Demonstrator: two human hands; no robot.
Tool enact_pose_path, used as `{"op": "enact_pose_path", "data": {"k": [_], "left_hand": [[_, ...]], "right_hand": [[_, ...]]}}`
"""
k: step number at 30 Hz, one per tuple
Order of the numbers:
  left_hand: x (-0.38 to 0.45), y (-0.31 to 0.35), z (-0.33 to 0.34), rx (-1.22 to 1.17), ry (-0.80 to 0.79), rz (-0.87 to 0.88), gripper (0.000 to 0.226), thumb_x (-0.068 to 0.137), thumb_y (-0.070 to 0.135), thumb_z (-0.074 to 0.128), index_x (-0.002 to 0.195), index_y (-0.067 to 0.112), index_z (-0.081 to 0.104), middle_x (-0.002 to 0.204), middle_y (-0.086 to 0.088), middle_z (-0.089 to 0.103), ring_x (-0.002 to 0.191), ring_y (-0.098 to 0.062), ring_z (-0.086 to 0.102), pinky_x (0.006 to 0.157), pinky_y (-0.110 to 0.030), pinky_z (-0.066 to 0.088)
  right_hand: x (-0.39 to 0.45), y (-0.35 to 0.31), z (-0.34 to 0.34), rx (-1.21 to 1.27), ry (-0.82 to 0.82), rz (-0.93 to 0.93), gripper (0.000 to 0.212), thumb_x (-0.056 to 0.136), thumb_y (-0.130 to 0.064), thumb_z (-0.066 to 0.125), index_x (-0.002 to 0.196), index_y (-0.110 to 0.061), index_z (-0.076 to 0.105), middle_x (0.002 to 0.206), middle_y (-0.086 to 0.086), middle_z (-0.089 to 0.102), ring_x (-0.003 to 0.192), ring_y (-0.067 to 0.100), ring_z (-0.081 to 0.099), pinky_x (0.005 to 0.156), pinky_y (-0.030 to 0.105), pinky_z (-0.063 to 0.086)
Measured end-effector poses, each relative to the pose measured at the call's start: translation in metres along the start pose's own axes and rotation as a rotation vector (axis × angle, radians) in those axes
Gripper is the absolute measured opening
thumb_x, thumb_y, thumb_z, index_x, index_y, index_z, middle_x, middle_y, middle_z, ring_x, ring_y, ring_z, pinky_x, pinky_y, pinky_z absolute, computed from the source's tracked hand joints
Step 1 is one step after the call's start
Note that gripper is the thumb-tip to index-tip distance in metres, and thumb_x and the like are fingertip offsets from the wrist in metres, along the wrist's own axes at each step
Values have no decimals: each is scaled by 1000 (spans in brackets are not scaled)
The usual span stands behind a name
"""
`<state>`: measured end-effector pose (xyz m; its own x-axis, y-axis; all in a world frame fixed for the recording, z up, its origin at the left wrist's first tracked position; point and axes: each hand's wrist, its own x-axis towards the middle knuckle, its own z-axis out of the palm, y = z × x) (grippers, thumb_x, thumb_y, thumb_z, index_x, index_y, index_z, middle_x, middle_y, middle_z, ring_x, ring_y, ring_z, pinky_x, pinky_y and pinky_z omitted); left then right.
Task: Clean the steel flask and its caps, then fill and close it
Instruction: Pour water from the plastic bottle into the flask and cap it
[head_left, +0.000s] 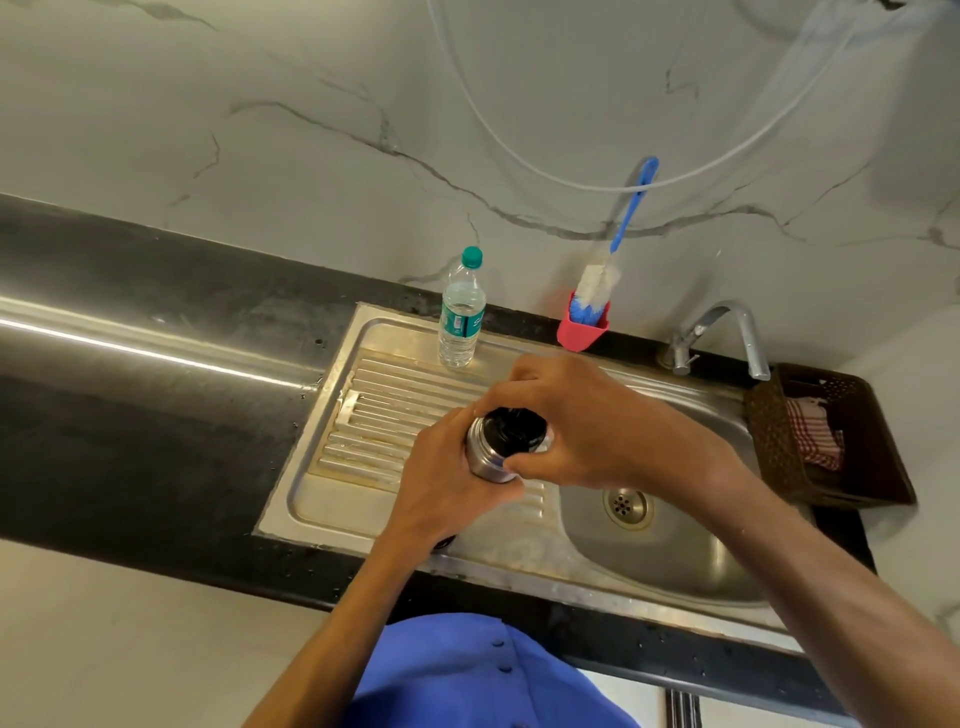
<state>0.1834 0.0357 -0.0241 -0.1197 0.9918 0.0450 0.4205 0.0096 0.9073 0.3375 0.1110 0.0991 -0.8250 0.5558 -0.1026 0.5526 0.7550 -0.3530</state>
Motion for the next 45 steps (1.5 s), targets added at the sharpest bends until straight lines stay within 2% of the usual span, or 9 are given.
{"op": "enact_pose_path", "data": {"k": [4, 10, 20, 26, 34, 37, 41, 43, 45], "left_hand": [[-3, -10, -14, -23, -16, 0, 55, 62, 25, 92, 103, 46, 63, 89, 12, 74, 81, -9, 72, 72, -37, 61], [-5, -23, -27, -6, -25, -1, 54, 61, 28, 93, 106, 39, 64, 90, 12, 73, 81, -9, 71, 71, -26, 58], [-7, -35, -48, 10, -48, 31, 65, 61, 29, 97, 111, 49, 59, 95, 15, 74, 87, -5, 72, 77, -21, 58], [-6, -39, -60, 25, -154, 12, 63, 60, 23, 99, 107, 43, 61, 91, 23, 72, 87, 6, 70, 75, -7, 51], [-9, -51, -59, 31, -159, 9, 58, 59, 25, 98, 106, 36, 66, 93, 15, 76, 87, 0, 72, 78, -16, 56], [-11, -54, -58, 40, -153, 9, 56, 59, 24, 98, 104, 37, 67, 93, 16, 75, 87, 0, 72, 77, -14, 55], [-13, -54, -59, 59, -150, 4, 57, 59, 24, 97, 99, 45, 62, 90, 16, 75, 85, -1, 72, 76, -16, 57], [-13, -56, -59, 48, -139, 3, 54, 59, 23, 96, 96, 46, 62, 87, 15, 75, 81, -5, 73, 74, -24, 59], [-13, -54, -57, 45, -114, -4, 48, 60, 28, 94, 95, 40, 64, 84, 14, 74, 78, -6, 71, 72, -30, 60]], "right_hand": [[16, -11, 4, -47, -41, -2, 48, 86, -40, 78, 131, -32, 64, 105, -7, 59, 91, 11, 54, 80, 29, 53], [30, -24, 7, -81, -96, 0, 47, 88, -40, 76, 132, -29, 61, 105, -5, 57, 88, 12, 52, 77, 26, 48], [46, -35, 7, -110, -169, -99, 56, 90, -29, 80, 140, -32, 57, 123, -8, 60, 101, 6, 49, 87, 21, 37], [54, -42, 7, -162, -256, -229, 59, 89, -20, 80, 140, -35, 55, 130, -12, 58, 114, 8, 55, 95, 27, 51], [59, -44, 16, -193, -250, -250, 57, 88, -16, 79, 138, -34, 57, 125, -12, 57, 111, 9, 52, 91, 25, 48], [56, -44, 26, -192, -234, -235, 60, 88, -14, 77, 140, -34, 54, 126, -10, 57, 110, 10, 53, 92, 28, 51], [52, -46, 29, -204, -248, -179, 50, 92, -22, 73, 138, -30, 55, 121, -5, 60, 103, 14, 59, 89, 32, 55], [52, -46, 31, -203, -218, -121, 38, 96, -40, 67, 129, -22, 59, 108, -4, 62, 90, 11, 59, 82, 29, 55], [52, -48, 38, -205, -75, 2, 49, 97, -63, 54, 111, -17, 62, 86, -6, 60, 70, 10, 55, 66, 26, 52]]}}
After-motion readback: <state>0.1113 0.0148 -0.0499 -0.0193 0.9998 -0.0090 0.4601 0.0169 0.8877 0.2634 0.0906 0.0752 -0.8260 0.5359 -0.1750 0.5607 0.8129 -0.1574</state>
